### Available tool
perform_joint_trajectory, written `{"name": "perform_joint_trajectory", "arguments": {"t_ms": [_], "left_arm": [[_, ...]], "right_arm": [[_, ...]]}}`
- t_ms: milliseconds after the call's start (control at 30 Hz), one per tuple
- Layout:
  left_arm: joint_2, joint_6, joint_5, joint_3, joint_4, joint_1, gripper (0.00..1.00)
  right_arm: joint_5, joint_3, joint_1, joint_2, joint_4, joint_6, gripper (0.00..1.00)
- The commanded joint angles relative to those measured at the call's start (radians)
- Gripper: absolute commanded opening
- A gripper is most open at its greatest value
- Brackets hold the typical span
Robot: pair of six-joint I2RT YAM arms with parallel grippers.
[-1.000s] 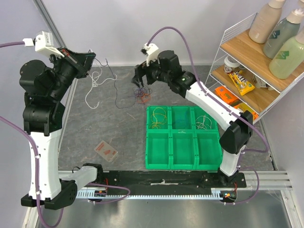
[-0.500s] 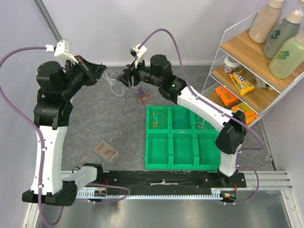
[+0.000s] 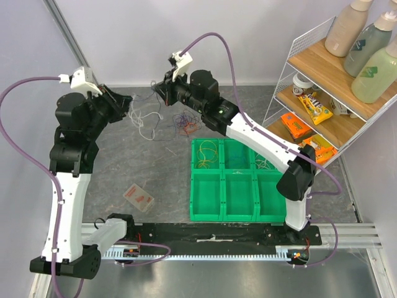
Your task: Untangle the cables
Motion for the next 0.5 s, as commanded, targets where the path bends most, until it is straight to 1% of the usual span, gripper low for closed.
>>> {"name": "perform_joint_trajectory", "arguments": {"t_ms": [0, 33, 67, 100, 167, 233, 267, 333, 400, 433, 467], "left_arm": [[0.032, 0.043, -0.142, -0.113, 0.027, 0.047, 0.42], [0.054, 0.028, -0.110, -0.133, 0.022, 0.068, 0.53], [0.072, 0.012, -0.061, -0.151, 0.014, 0.093, 0.61], [0.091, -0.007, -0.008, -0.171, 0.010, 0.138, 0.66], [0.103, -0.025, 0.118, -0.234, 0.036, 0.191, 0.70], [0.074, -0.046, 0.191, -0.324, 0.109, 0.232, 0.74], [0.045, -0.069, 0.214, -0.373, 0.163, 0.251, 0.76], [-0.019, -0.135, 0.264, -0.485, 0.274, 0.271, 0.75], [-0.088, -0.205, 0.333, -0.591, 0.425, 0.271, 0.76], [-0.102, -0.248, 0.379, -0.640, 0.532, 0.271, 0.81], [-0.097, -0.283, 0.439, -0.689, 0.636, 0.262, 0.89]], "right_arm": [[0.108, 0.147, -0.003, -0.004, 0.127, 0.137, 0.00], [0.104, 0.190, -0.003, 0.020, 0.128, 0.154, 0.00], [0.114, 0.248, -0.003, 0.043, 0.116, 0.176, 0.00], [0.120, 0.305, -0.003, 0.065, 0.098, 0.190, 0.00], [0.130, 0.344, -0.002, 0.069, 0.114, 0.220, 0.00], [0.137, 0.313, -0.003, 0.040, 0.198, 0.263, 0.00], [0.143, 0.307, -0.002, 0.031, 0.231, 0.277, 0.00], [0.147, 0.321, -0.002, 0.025, 0.263, 0.303, 0.00], [0.149, 0.347, -0.003, 0.025, 0.285, 0.328, 0.00], [0.149, 0.359, -0.003, 0.023, 0.288, 0.331, 0.00], [0.149, 0.370, -0.003, 0.023, 0.288, 0.337, 0.00]]}}
